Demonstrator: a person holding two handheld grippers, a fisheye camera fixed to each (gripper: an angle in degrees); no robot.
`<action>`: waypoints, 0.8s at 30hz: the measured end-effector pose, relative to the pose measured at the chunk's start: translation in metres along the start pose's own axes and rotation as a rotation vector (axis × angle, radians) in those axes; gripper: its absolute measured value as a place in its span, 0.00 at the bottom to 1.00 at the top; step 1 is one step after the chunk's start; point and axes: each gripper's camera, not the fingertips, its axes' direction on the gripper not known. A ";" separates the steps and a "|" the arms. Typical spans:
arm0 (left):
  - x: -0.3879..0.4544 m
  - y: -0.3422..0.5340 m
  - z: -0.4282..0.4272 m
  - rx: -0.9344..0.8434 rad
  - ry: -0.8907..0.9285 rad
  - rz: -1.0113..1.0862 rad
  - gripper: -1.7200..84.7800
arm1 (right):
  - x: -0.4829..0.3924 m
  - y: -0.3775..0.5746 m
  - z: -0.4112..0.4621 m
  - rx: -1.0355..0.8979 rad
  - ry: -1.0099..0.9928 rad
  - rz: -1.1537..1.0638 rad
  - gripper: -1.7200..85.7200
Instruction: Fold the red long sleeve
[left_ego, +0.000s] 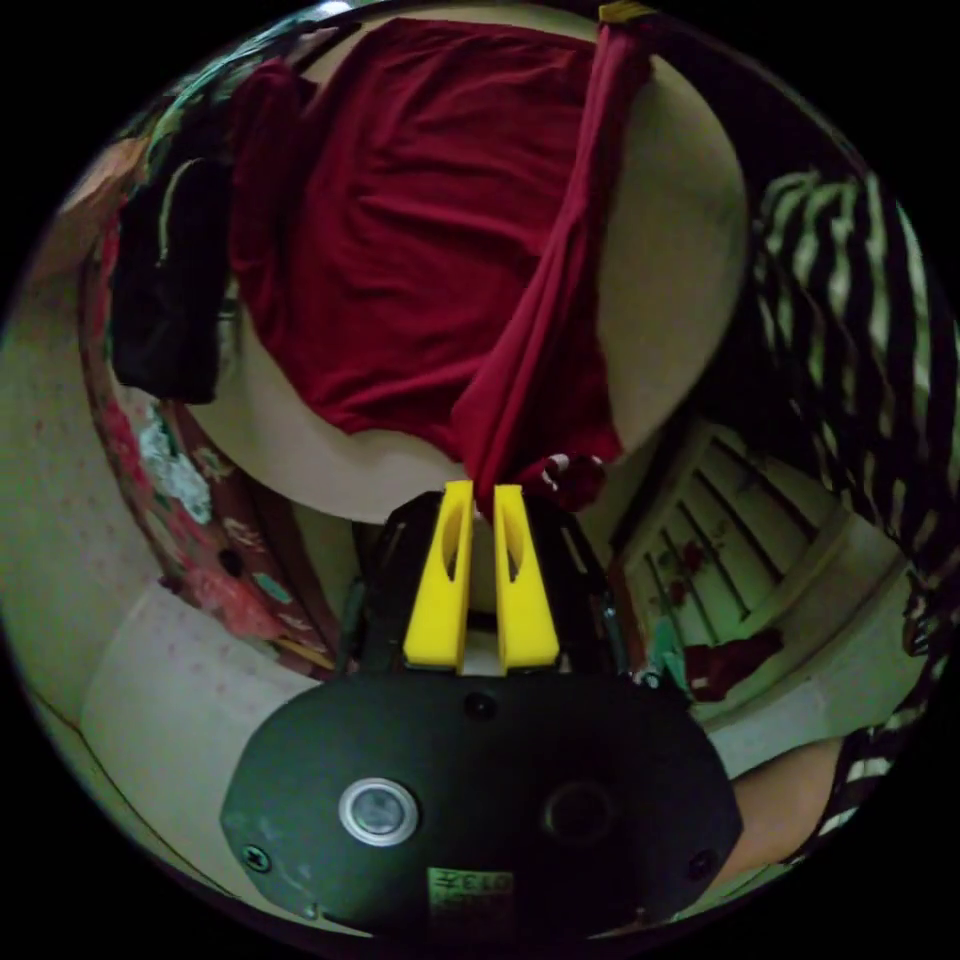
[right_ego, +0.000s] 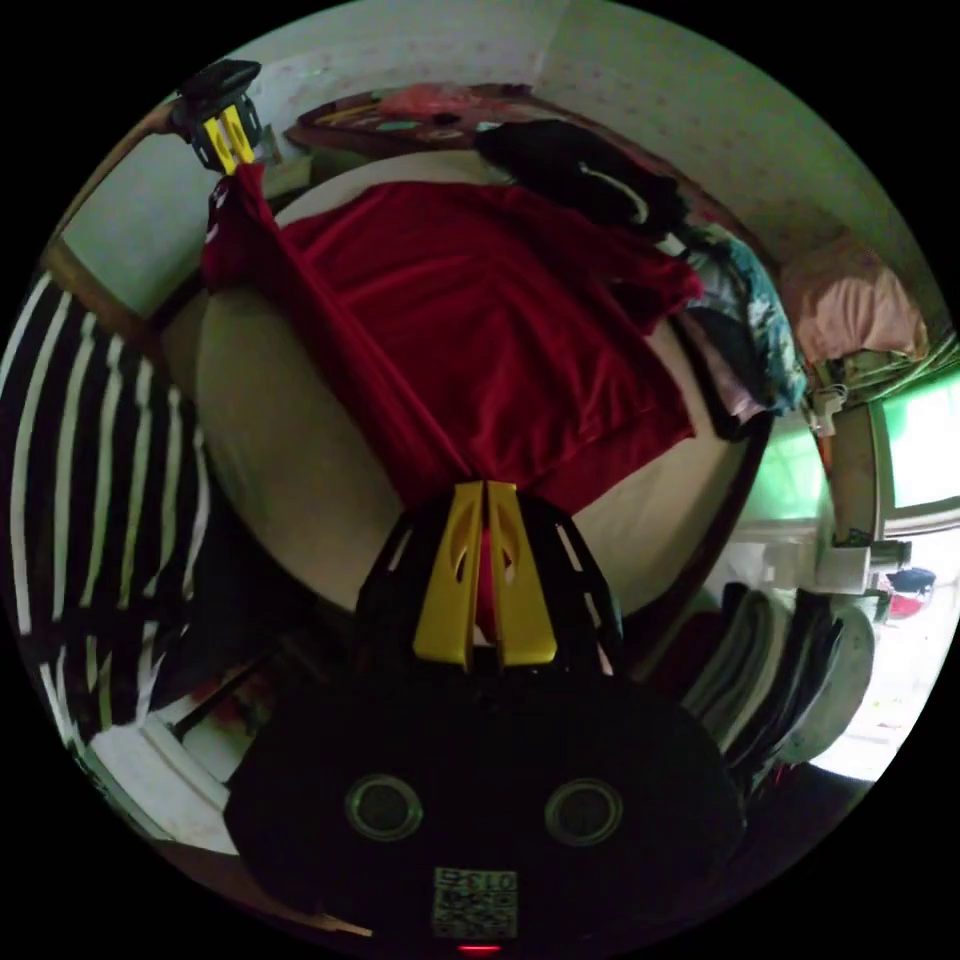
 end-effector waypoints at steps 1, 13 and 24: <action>-0.026 -0.008 0.000 0.007 -0.045 -0.029 0.07 | 0.017 -0.008 0.007 0.006 0.038 0.030 0.03; -0.095 0.138 0.054 0.383 0.150 -0.814 0.10 | 0.115 0.104 0.032 0.133 -0.170 0.654 0.11; 0.039 0.171 0.114 0.537 0.323 -0.937 0.13 | 0.089 0.173 0.074 0.134 -0.282 0.773 0.16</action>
